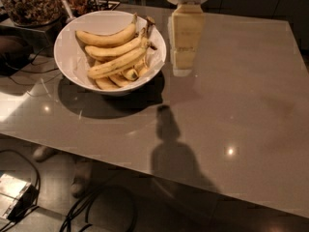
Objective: Pick banana from white bowl
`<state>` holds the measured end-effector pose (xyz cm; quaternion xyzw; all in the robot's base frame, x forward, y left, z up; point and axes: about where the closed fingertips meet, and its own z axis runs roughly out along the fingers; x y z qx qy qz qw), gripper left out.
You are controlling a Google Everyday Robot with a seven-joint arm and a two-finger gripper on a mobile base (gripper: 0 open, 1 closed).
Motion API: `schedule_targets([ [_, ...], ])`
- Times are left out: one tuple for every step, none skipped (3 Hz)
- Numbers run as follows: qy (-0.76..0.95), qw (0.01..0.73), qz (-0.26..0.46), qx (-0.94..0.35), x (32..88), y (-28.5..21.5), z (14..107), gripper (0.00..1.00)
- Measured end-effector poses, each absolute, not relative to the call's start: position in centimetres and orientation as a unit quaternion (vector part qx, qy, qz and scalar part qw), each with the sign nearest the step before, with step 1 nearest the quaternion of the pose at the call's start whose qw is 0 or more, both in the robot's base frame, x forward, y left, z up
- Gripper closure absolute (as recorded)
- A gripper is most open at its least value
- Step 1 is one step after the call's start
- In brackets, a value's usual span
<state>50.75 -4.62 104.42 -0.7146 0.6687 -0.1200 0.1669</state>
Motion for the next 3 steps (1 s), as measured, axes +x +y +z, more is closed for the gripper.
schedule_targets([
  [0.663,0.184,-0.124,-0.714,50.9,-4.0,105.2,0.00],
  [0.662,0.194,-0.121,-0.713,52.2,-2.1,104.8,0.00],
  [0.654,0.187,-0.108,-0.725,54.2,1.1,103.5,0.00],
])
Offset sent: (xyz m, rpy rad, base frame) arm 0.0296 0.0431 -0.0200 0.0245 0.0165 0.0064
